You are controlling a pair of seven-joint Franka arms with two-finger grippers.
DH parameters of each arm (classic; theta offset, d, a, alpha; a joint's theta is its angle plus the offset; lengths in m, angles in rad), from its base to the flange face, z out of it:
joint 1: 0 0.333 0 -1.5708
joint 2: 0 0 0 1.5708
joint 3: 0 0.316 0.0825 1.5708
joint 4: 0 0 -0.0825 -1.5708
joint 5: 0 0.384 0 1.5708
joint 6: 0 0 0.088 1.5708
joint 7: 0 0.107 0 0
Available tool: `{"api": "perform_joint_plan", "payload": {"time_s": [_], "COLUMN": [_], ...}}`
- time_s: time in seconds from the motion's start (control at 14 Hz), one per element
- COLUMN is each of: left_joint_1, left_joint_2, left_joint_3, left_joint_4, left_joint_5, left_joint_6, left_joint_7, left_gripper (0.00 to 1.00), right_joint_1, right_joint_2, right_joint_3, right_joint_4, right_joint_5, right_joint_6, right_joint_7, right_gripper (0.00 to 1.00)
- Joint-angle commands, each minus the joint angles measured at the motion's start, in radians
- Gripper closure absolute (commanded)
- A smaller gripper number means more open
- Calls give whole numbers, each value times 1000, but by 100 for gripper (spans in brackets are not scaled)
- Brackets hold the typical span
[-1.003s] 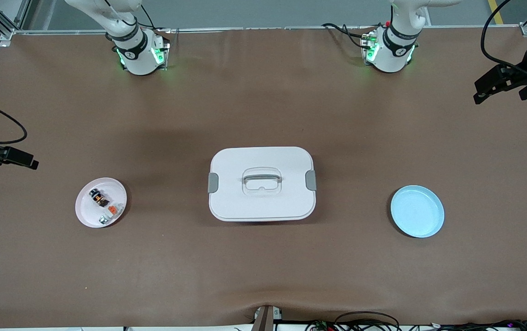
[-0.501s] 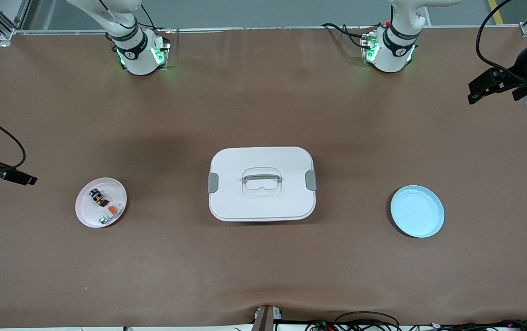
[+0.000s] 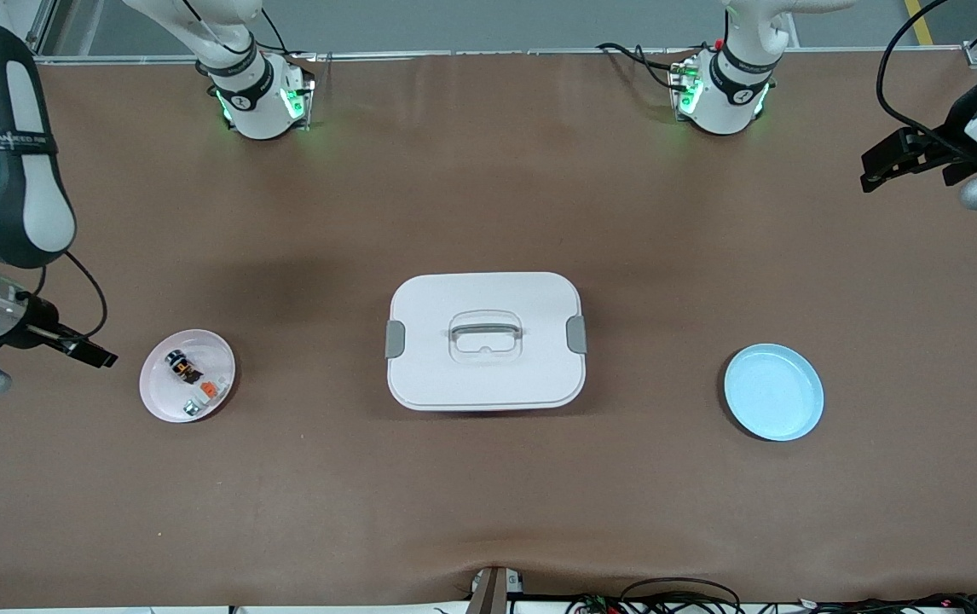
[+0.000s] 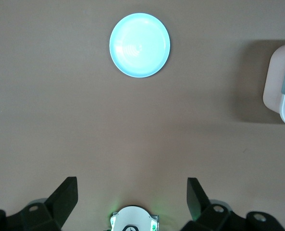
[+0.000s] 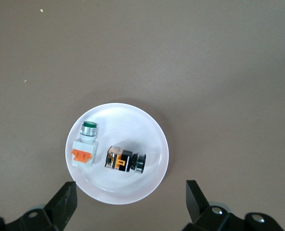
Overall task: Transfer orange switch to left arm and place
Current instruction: 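Lower the right gripper over the black-and-orange switch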
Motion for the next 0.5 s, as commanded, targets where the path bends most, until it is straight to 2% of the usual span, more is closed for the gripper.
{"api": "perform_joint_plan", "payload": {"time_s": [0.0, 0.43], "left_joint_1": [-3, -4], "left_joint_2": [-9, -8], "left_joint_3": [-3, -3], "left_joint_4": [-10, -10], "left_joint_5": [19, 18], "left_joint_6": [-15, -10], "left_joint_7": [-5, -6], "left_gripper": [0, 0], "right_joint_1": [-6, 24], "right_joint_2": [48, 103], "right_joint_3": [5, 5], "right_joint_4": [-9, -13], "right_joint_5": [13, 12], "right_joint_6": [66, 128], "right_joint_7": [30, 175], "right_gripper": [0, 0]}}
